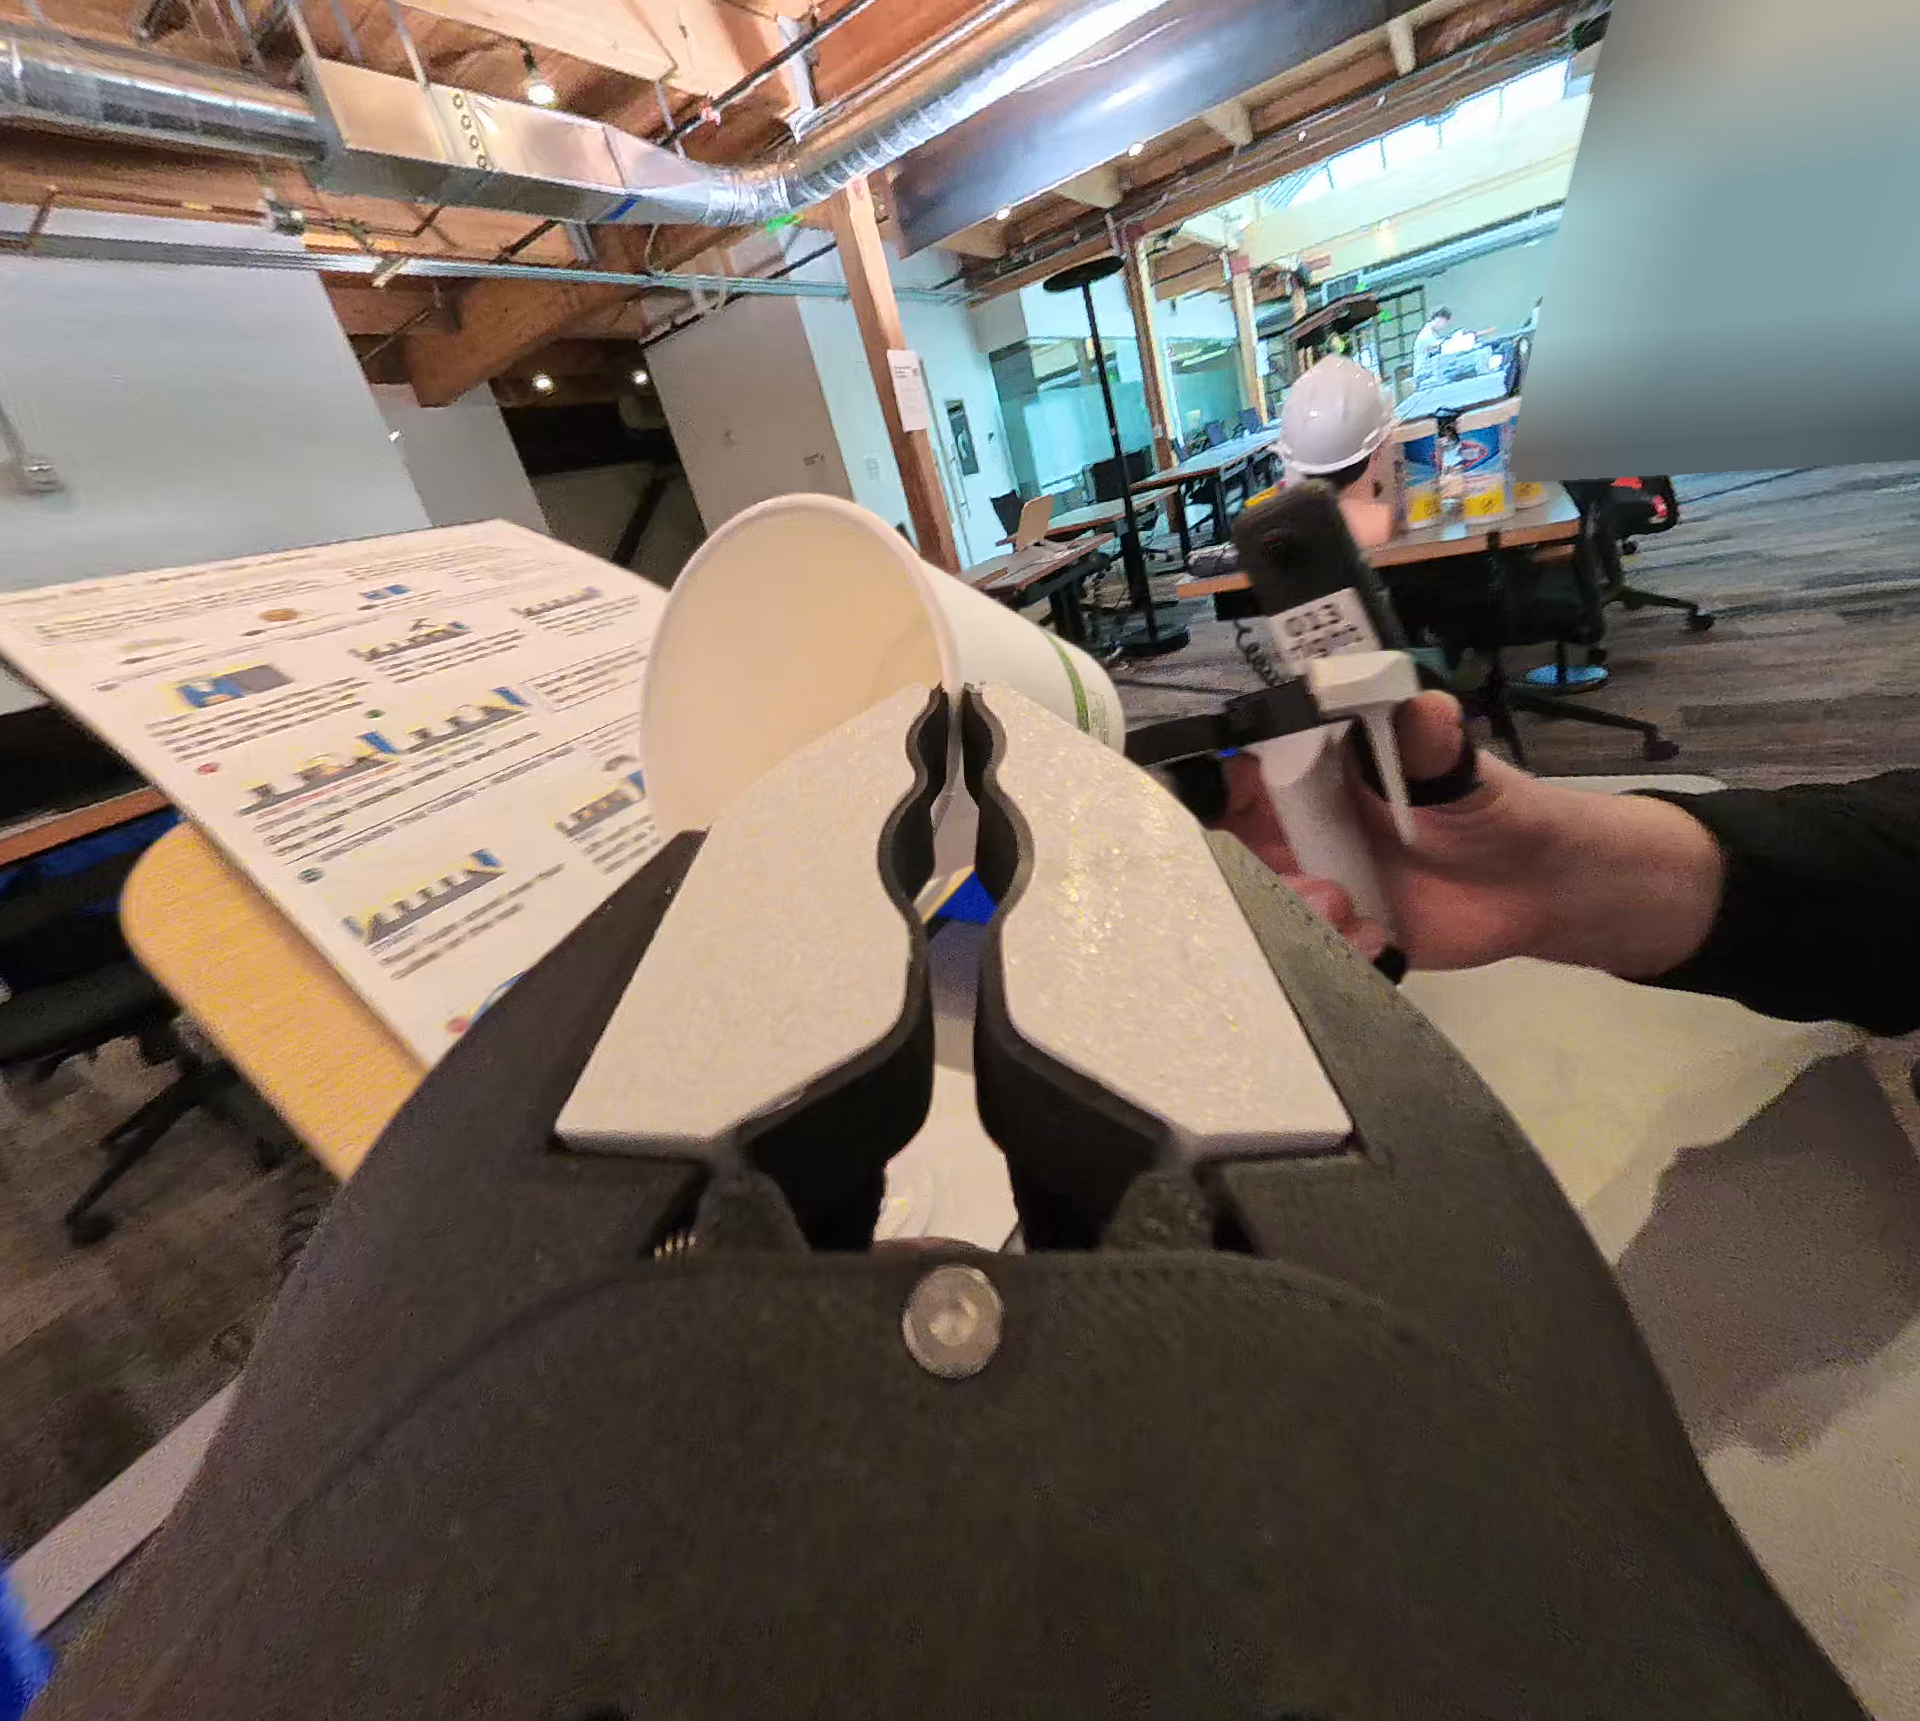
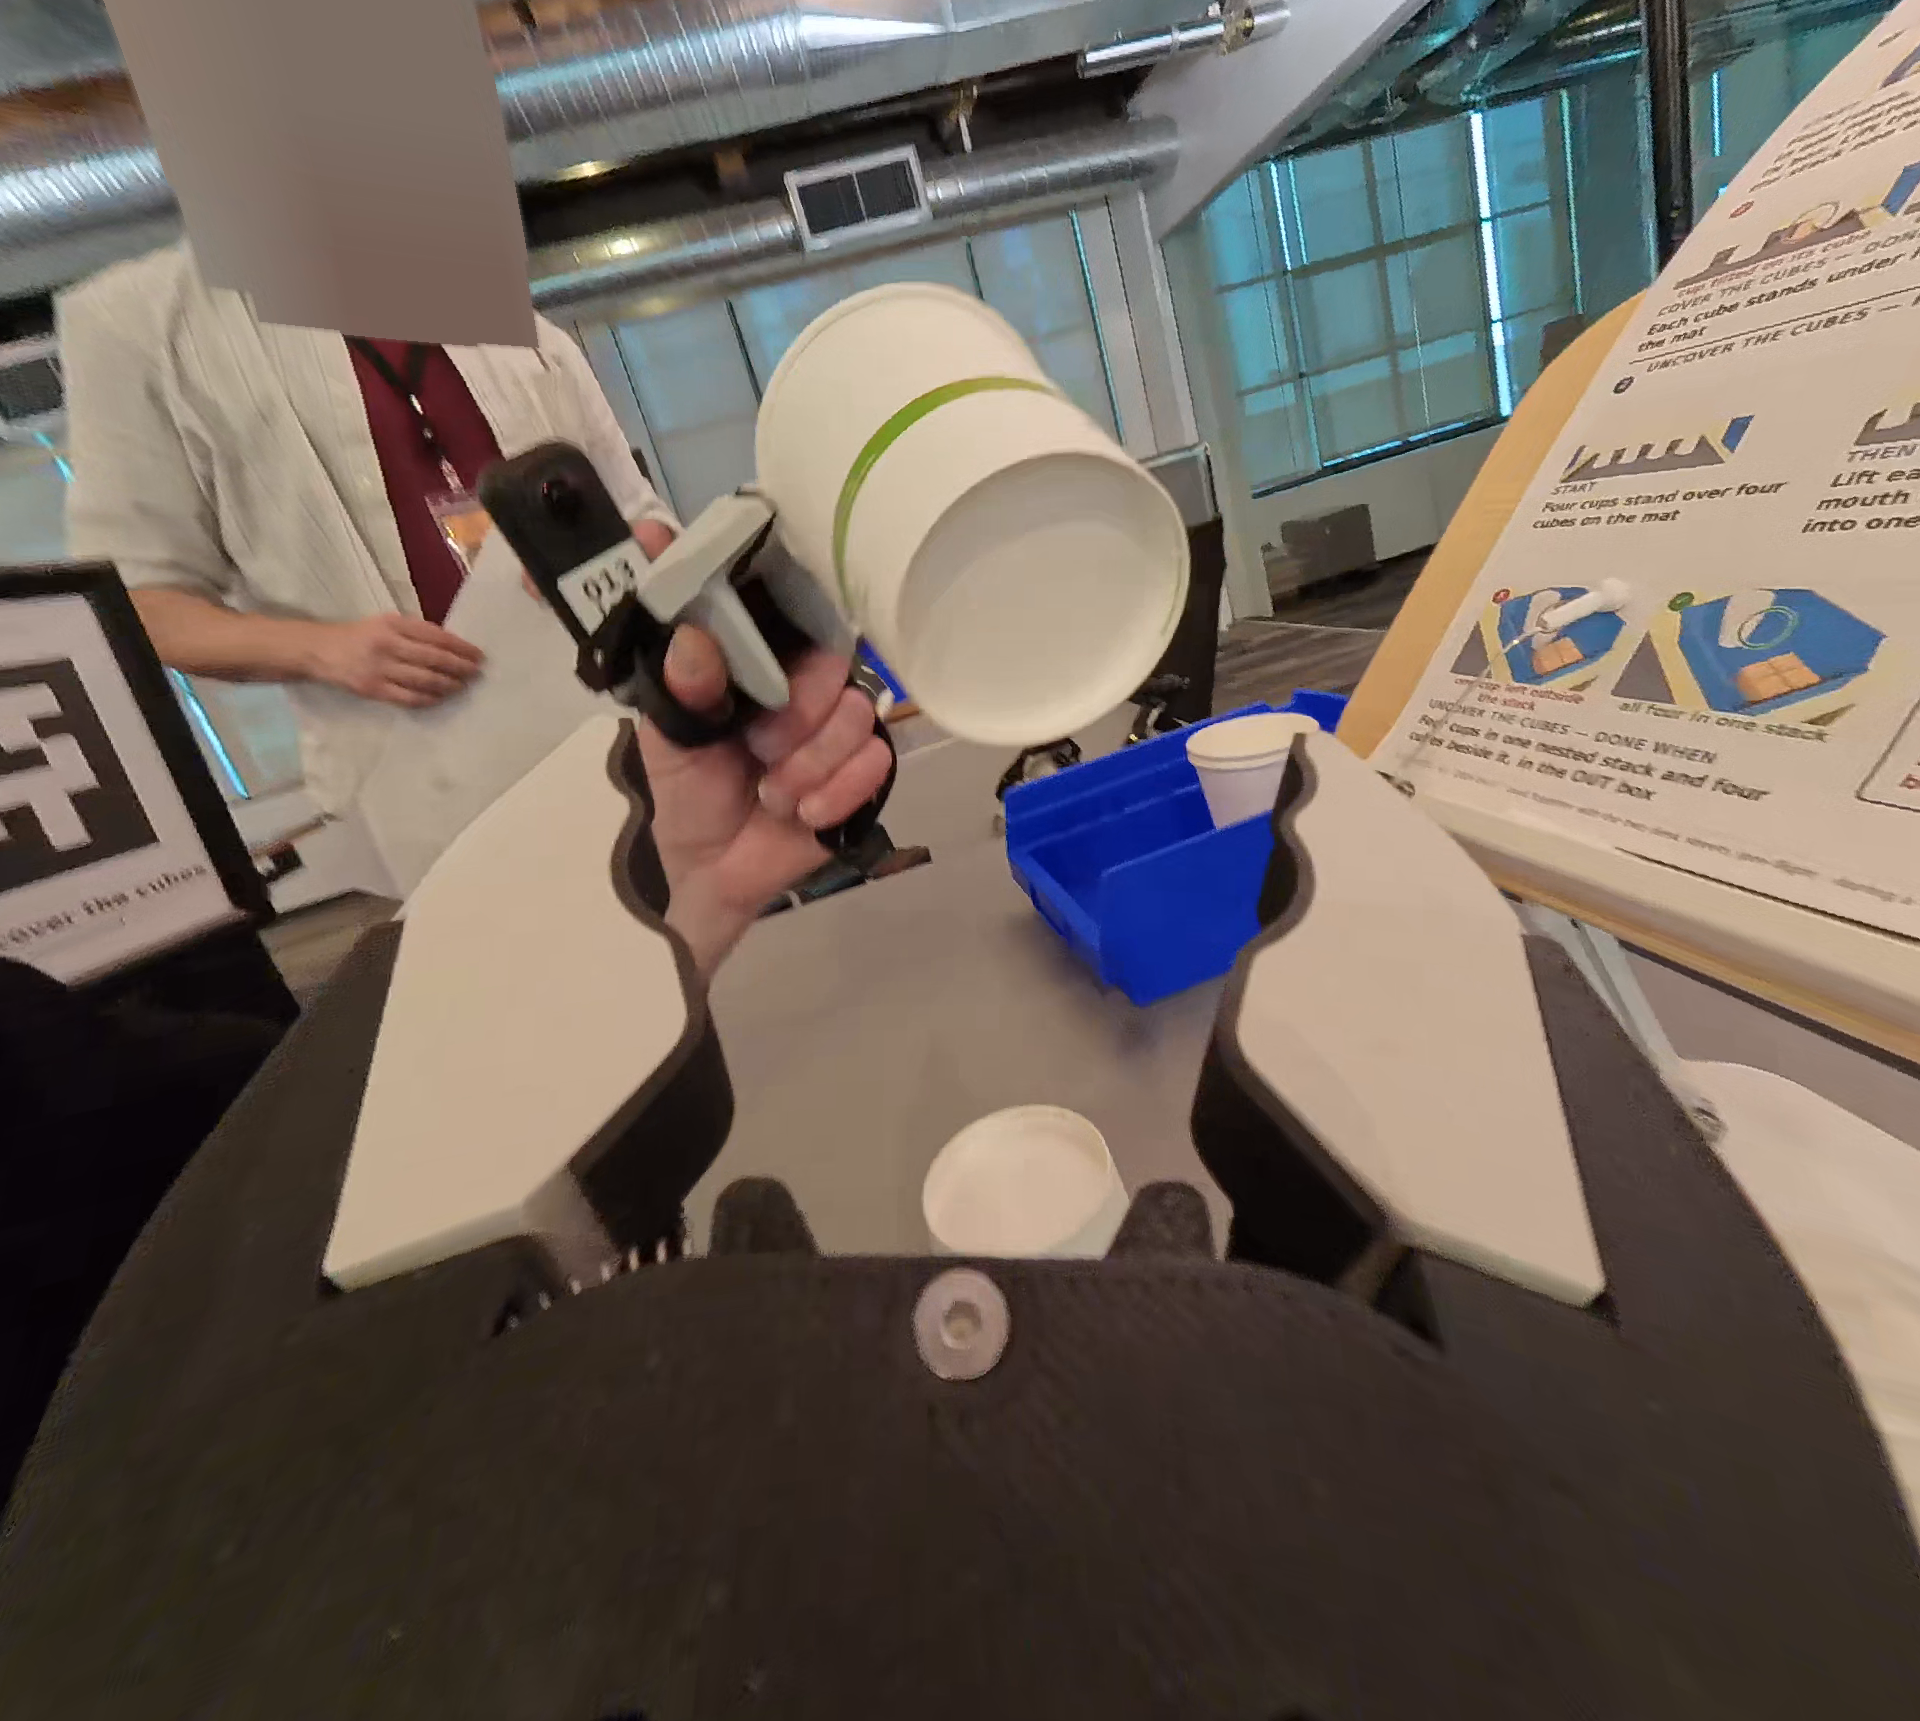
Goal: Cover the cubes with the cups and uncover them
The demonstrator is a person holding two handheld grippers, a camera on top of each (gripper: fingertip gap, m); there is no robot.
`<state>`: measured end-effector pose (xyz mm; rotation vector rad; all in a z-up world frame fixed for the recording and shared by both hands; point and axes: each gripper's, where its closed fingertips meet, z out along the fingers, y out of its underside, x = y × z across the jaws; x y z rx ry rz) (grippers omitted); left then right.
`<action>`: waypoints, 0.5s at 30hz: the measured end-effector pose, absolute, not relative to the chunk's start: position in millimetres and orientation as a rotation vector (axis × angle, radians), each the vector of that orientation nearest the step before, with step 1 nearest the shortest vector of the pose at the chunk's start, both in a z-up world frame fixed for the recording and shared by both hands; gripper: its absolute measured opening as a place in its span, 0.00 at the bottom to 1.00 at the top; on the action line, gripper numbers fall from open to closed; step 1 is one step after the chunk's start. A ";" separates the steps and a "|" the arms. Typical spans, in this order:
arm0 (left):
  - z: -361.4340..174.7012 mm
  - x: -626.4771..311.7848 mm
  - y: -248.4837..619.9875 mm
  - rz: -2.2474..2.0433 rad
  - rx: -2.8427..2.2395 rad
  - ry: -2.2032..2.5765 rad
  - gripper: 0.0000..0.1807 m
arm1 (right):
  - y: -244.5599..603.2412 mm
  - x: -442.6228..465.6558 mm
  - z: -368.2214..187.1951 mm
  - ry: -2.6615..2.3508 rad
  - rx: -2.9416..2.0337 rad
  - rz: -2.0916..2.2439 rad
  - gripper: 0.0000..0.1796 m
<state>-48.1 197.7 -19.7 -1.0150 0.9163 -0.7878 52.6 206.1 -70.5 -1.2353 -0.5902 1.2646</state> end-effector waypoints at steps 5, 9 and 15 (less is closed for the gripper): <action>-26.4 -23.4 178.6 -0.868 -0.975 0.924 0.01 | 208.5 42.9 -60.9 -0.575 -1.203 1.377 0.65; -33.4 -11.5 172.2 -0.881 -0.972 0.938 0.01 | 204.7 43.9 -52.9 -0.552 -1.147 1.436 0.51; -36.9 -6.2 165.8 -0.904 -0.966 0.964 0.01 | 205.7 54.5 -47.2 -0.534 -1.119 1.446 0.44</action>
